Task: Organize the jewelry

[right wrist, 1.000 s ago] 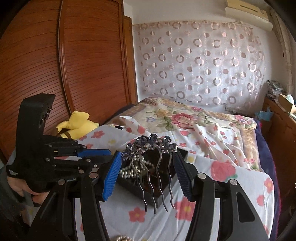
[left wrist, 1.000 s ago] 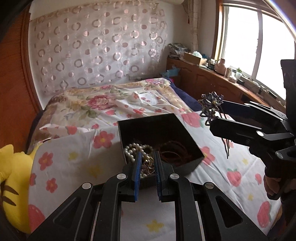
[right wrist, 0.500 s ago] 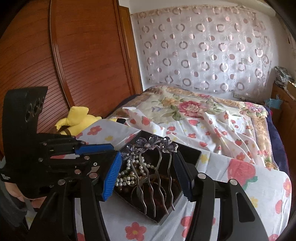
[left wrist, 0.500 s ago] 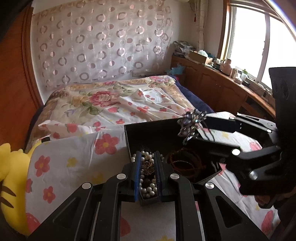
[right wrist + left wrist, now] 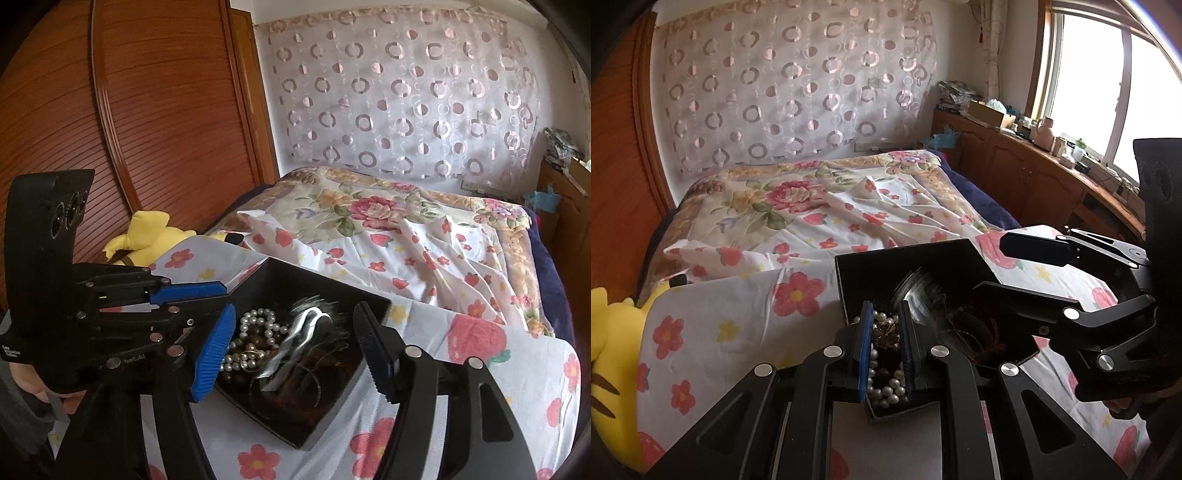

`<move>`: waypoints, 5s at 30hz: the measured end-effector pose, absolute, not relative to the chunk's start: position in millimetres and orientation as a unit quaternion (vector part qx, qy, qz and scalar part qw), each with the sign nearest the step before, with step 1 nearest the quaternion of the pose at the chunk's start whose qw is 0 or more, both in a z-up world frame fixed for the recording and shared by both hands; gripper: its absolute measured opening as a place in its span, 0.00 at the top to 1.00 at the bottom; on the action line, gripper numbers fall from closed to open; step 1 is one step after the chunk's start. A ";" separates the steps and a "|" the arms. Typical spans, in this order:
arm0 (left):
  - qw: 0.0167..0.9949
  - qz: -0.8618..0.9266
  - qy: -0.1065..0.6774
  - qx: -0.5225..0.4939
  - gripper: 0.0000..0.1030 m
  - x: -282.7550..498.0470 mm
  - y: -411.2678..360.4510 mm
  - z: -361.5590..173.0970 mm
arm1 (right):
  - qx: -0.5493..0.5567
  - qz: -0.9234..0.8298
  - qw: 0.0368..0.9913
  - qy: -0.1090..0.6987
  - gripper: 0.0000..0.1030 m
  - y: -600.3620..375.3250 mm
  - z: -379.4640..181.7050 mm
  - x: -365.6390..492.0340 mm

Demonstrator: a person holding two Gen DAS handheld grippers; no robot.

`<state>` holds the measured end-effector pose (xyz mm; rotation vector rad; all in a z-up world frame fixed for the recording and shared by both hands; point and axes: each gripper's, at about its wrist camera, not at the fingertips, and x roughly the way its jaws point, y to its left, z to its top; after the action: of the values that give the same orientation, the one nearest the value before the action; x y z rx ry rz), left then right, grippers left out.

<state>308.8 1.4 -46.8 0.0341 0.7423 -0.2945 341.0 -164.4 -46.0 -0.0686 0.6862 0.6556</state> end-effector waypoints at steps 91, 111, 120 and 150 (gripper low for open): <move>0.881 -0.237 0.408 0.038 0.23 178.0 -54.5 -99.0 | -0.037 0.260 0.919 0.295 0.92 -268.9 -2.2 189.1; 0.870 -0.254 0.417 0.072 0.96 171.2 -93.0 -108.7 | -0.026 0.241 0.914 0.326 0.92 -288.5 -36.8 189.5; 0.880 -0.244 0.404 0.052 0.96 179.4 -70.5 -93.9 | -0.028 0.248 0.912 0.327 0.92 -282.0 -38.6 192.9; 0.931 -0.167 0.325 0.012 0.96 288.1 -14.9 -12.9 | -0.043 0.331 0.909 0.248 0.91 -195.2 42.8 287.6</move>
<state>288.1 -14.9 -12.9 0.0240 0.6648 -0.3427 287.6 -195.2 42.8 -0.0879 0.5112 0.6828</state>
